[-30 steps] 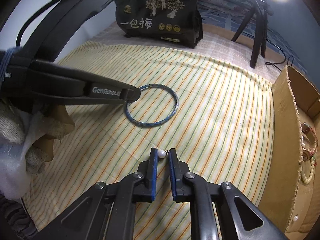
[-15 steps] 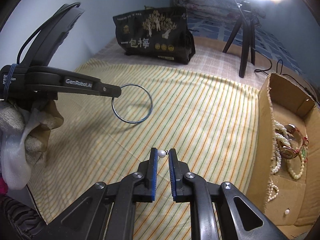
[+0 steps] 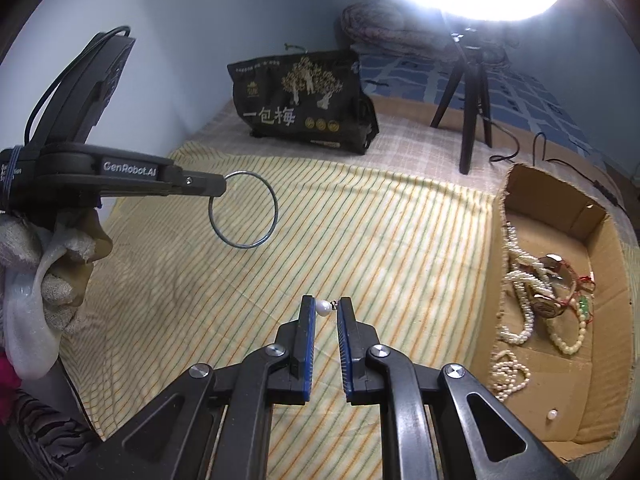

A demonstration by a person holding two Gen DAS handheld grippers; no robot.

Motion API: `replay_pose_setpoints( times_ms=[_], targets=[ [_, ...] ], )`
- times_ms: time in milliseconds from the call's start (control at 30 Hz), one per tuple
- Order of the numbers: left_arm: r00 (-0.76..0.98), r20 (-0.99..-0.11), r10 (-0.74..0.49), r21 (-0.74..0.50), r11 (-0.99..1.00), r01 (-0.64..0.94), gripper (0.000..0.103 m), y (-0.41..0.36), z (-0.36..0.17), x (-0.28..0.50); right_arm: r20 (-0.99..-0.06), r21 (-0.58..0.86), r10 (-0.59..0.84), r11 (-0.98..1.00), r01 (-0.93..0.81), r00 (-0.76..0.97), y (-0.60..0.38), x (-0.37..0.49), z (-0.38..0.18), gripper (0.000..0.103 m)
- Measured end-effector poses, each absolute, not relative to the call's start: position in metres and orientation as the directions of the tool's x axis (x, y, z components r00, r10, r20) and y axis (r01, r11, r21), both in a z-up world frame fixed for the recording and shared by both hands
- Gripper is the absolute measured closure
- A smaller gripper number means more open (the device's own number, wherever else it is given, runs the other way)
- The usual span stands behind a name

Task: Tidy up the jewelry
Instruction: 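Carry the bangle and earring into the box and open both tools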

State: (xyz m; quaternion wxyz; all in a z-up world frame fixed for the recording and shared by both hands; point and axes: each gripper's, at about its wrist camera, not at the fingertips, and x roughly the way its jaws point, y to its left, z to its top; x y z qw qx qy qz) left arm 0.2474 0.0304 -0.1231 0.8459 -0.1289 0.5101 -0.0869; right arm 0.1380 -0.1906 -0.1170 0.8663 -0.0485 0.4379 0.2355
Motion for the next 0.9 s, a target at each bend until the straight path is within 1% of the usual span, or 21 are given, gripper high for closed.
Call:
replay_pose_setpoints(
  times_ms=[367, 633, 900],
  targets=[
    [0.513, -0.788, -0.341, -0.338, 0.935, 0.103, 0.101, -0.011, -0.088, 0.234, -0.751, 0.119, 0.324, 0.923, -0.365, 0.575, -0.245, 0.139, -0.093, 0.094],
    [0.524, -0.755, -0.394, -0.339, 0.919, 0.204, 0.101, -0.066, -0.067, 0.219, -0.734, 0.129, 0.274, 0.955, -0.268, 0.622, -0.303, 0.142, -0.079, 0.094],
    [0.518, -0.733, -0.441, -0.328, 0.896, 0.298, 0.101, -0.122, -0.054, 0.200, -0.722, 0.136, 0.240, 0.969, -0.207, 0.648, -0.341, 0.147, -0.068, 0.094]
  ],
)
